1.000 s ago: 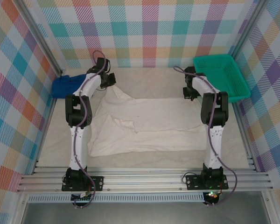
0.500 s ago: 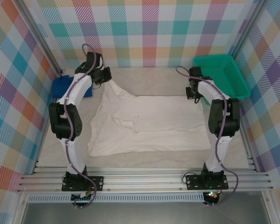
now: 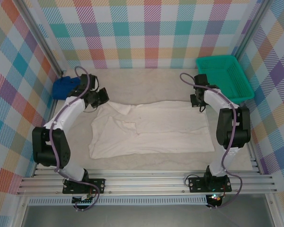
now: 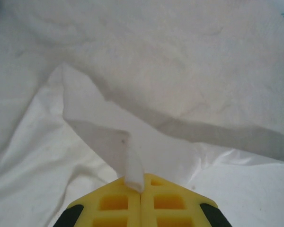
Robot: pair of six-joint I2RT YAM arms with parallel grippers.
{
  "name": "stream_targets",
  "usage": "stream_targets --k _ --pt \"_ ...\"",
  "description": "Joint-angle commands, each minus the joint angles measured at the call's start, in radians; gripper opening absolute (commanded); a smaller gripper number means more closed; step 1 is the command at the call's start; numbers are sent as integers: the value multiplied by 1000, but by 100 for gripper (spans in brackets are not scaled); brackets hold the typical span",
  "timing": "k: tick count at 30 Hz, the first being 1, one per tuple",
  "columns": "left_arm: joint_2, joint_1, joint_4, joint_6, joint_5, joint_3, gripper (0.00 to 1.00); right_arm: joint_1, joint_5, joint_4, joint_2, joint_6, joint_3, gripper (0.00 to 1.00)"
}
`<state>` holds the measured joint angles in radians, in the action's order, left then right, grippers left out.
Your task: Fold the inside-out t-shirt
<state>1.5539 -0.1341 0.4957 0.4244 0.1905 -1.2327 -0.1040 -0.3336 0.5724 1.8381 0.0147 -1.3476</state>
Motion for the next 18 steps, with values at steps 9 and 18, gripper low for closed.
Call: stream_targets --k 9,18 --pt "-200 -1 74 30 -1 183 0 9 -64 112 -61 -23 28 11" --pt "-256 -2 124 28 4 253 0 2 -71 182 -87 -22 58 12"
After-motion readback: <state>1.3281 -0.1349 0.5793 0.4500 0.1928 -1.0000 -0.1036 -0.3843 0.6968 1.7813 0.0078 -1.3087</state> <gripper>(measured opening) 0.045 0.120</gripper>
